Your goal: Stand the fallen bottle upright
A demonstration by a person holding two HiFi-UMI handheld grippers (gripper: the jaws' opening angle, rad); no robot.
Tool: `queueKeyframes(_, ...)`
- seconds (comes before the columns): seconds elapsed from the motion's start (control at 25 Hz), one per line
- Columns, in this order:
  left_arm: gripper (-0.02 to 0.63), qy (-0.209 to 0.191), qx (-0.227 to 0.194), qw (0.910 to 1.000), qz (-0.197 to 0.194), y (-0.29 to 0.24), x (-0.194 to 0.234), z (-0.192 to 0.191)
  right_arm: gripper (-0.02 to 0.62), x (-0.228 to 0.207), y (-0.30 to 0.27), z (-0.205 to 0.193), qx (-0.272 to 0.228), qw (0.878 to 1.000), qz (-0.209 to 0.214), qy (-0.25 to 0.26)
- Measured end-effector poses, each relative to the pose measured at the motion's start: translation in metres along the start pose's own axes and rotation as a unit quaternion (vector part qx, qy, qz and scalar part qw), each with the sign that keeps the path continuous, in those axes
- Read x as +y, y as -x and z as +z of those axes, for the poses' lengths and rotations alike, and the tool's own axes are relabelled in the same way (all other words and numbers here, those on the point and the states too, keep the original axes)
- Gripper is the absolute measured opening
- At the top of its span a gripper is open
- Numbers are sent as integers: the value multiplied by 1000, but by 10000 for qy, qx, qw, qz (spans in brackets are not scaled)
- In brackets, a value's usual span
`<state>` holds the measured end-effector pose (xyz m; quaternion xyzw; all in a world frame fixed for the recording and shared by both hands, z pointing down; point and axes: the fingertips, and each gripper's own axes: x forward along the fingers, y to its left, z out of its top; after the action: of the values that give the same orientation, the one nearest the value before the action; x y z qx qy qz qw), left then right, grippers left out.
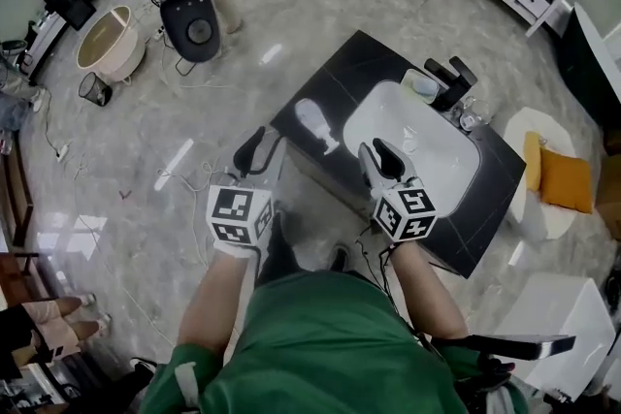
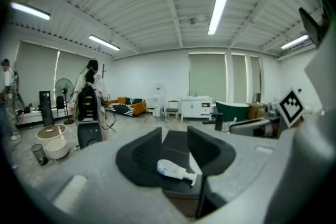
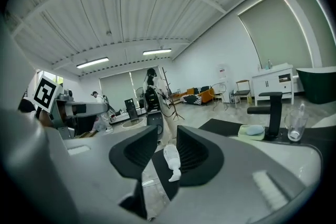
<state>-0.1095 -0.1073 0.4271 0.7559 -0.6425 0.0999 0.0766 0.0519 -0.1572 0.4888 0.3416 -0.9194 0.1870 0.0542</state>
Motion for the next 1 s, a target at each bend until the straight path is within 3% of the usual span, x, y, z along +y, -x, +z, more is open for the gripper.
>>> queueKeyframes(0.24,152,-16,144,9960,-879,-43,24,-11,98,-7,-31,-17,223,9972,-663,-266)
queueKeyframes(0.52,152,3,294,9869,-1589,-79,71,-28,98,-1,-78,-46,593,9907,-1185,-308)
queueKeyframes(0.76,152,12,554,9767,-2073,-92,91,-55,104,-5,-98,-85,1170,9801,-1590,-226)
queueKeyframes(1.0,152,20,929,9697,-2258,-103,96,-89,119,-9,-113,-127,1601,9734,-1547,-540)
